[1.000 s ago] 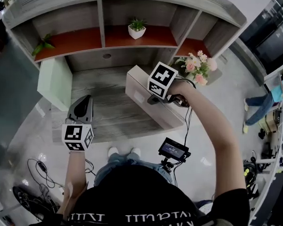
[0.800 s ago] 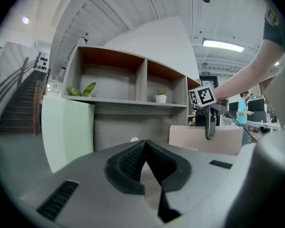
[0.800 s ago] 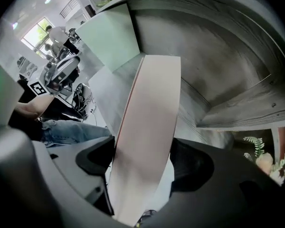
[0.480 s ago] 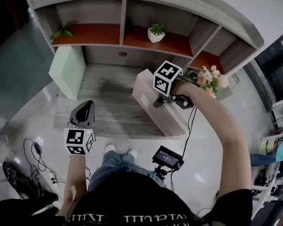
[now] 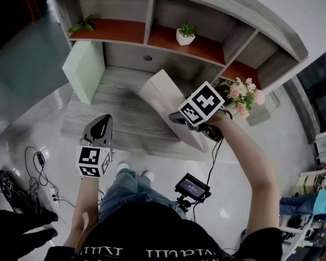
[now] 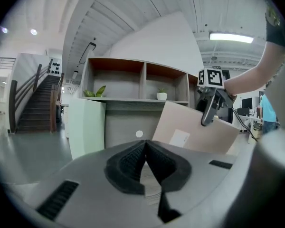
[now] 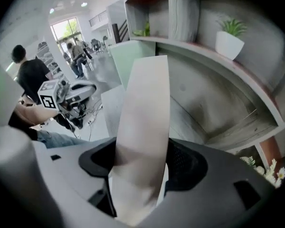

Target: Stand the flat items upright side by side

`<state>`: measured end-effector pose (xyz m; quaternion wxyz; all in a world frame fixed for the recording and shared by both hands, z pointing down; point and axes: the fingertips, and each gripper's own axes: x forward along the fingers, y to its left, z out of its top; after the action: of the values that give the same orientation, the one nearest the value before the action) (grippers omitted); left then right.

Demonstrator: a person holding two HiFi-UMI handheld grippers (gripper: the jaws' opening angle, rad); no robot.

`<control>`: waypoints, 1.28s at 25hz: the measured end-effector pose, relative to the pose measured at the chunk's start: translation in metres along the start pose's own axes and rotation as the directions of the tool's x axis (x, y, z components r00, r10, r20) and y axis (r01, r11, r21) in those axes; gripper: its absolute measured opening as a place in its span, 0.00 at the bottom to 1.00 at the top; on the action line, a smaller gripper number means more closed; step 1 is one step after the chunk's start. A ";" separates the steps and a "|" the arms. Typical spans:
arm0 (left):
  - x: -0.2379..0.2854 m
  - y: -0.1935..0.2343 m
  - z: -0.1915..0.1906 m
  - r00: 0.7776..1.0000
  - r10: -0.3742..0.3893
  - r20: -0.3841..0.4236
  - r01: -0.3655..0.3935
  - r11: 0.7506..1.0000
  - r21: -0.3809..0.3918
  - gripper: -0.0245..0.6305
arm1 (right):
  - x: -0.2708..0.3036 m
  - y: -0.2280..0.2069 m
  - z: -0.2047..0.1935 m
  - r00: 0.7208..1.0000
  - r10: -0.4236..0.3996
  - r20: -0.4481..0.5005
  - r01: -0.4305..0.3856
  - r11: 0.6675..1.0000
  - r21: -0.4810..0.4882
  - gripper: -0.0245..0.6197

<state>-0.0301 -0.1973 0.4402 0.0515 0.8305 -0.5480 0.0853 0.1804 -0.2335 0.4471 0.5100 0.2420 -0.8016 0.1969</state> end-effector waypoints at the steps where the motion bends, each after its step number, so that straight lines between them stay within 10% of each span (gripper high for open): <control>1: -0.002 -0.002 0.001 1.000 -0.003 0.004 0.003 1.000 0.004 0.06 | -0.005 0.002 0.004 0.998 0.001 0.058 -0.002 1.000 0.019 0.53; 8: -0.007 -0.006 0.010 0.999 -0.042 0.033 0.040 0.998 0.044 0.06 | -0.028 0.001 0.014 0.884 -0.106 0.456 0.006 0.976 0.216 0.54; 24: -0.020 0.007 0.007 0.984 -0.176 -0.001 0.175 0.979 0.104 0.06 | -0.040 0.021 -0.016 0.399 -0.481 0.781 0.176 0.876 0.449 0.53; 27: -0.023 0.005 0.006 0.978 -0.210 -0.009 0.210 0.970 0.123 0.06 | -0.024 0.017 -0.020 0.430 -0.555 0.712 0.203 0.828 0.523 0.53; 32: -0.031 0.012 0.000 0.972 -0.234 -0.014 0.234 0.965 0.122 0.06 | 0.015 0.025 -0.024 0.602 -0.570 0.559 0.273 0.805 0.527 0.52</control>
<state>-0.0535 -0.1743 0.4340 0.0098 0.8909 -0.4400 0.1121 0.1774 -0.2024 0.4689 0.1442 0.5795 -0.7936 0.1166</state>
